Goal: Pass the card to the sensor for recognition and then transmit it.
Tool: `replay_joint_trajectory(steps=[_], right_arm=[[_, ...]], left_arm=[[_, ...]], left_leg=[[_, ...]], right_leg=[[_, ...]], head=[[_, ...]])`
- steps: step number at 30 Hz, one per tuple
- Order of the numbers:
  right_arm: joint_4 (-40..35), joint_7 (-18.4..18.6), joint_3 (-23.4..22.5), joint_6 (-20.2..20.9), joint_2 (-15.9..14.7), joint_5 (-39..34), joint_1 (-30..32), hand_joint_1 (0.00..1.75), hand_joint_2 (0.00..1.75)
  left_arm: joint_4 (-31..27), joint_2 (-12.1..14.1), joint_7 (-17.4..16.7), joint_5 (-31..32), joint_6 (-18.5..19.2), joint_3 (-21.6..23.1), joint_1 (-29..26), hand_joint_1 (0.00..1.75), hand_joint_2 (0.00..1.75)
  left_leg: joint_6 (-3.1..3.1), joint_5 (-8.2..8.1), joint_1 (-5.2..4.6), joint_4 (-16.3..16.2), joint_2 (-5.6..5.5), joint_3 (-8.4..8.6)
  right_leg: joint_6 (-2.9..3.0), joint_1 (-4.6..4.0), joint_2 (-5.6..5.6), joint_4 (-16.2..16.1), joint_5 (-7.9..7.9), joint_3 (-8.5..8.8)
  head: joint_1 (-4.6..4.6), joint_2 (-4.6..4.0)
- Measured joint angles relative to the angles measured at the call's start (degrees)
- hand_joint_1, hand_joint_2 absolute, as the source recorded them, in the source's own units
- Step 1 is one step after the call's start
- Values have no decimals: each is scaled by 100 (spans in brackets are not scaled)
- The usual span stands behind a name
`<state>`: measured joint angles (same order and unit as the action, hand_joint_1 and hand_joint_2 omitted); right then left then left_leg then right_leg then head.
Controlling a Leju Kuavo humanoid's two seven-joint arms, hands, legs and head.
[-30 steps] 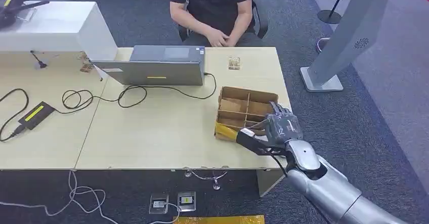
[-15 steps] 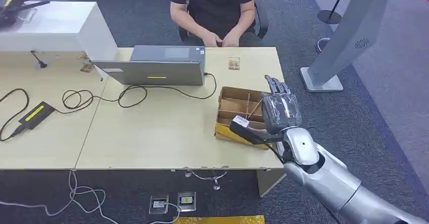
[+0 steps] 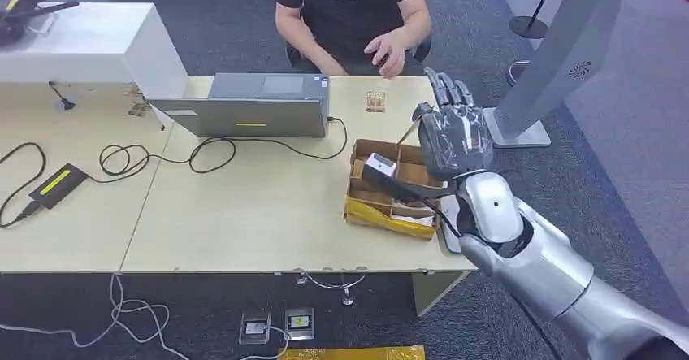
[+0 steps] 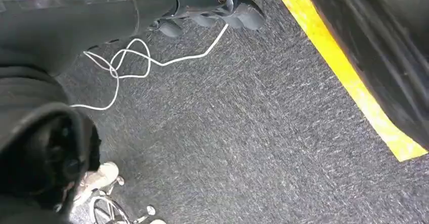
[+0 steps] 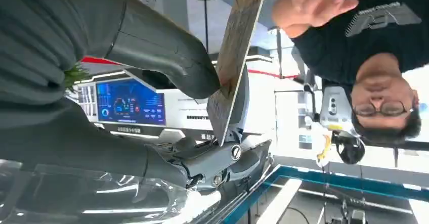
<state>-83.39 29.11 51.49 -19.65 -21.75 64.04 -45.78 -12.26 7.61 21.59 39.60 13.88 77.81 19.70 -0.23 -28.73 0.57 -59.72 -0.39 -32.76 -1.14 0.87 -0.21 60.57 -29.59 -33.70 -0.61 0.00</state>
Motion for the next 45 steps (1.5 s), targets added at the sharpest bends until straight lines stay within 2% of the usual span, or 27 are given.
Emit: replay_joint_trajectory(steps=[8,14,20,29,30,31,32,33,44,45], right_arm=[[138,-431,-149,-252,201,-1237,-26,175,175],[479,-549,-236,-518,341,-1714,-29,175,175],[969,-583,-264,-542,459,-1871,-168,175,175],[1960,-566,-216,-647,763,-1700,-525,175,175],[2016,-553,-216,-645,778,-1685,-540,168,175],[2100,-529,-214,-645,800,-1676,-550,136,175],[2151,-505,-214,-645,811,-1663,-557,14,175],[2210,-468,-208,-643,811,-1646,-560,0,175],[2531,-190,-135,-647,802,-1427,-556,0,175],[2544,-186,-135,-638,800,-1423,-554,0,0]], left_arm=[[0,-44,-2,-57,-9,-2,-30,0,0],[0,-77,0,-140,26,-2,-42,0,0],[0,-92,-2,-149,105,-2,-34,0,0],[0,-125,0,-140,256,-7,41,0,0],[0,-131,-2,-140,265,-7,48,0,0],[0,-140,-2,-138,280,-7,57,0,0],[0,-144,-2,-136,286,-7,61,0,0],[0,-151,-2,-127,291,-7,65,0,0],[0,-186,-13,-70,354,-7,101,0,0],[0,-186,-13,-70,354,-7,101,0,0]], left_leg=[[0,0,0,0,-3,-3],[0,0,0,0,-5,-4],[0,0,0,0,-5,-4],[2,2,0,0,-6,-4],[2,2,0,0,-6,-4],[2,2,0,0,-8,-4],[2,2,0,0,-9,-4],[2,2,0,0,-8,-4],[2,2,0,0,-6,-1],[2,2,0,0,-5,-1]], right_leg=[[0,0,-2,-1,0,0],[0,0,-6,0,0,1],[0,0,-7,0,0,0],[0,0,-7,1,0,0],[0,0,-8,0,0,0],[0,0,-10,0,0,0],[0,0,-10,0,0,0],[0,0,-10,0,0,0],[0,0,-4,-1,0,-2],[0,0,-3,-1,0,-2]], head=[[0,0],[2,0],[2,0],[2,2],[2,0],[0,0],[0,2],[2,0],[2,2],[2,2]])
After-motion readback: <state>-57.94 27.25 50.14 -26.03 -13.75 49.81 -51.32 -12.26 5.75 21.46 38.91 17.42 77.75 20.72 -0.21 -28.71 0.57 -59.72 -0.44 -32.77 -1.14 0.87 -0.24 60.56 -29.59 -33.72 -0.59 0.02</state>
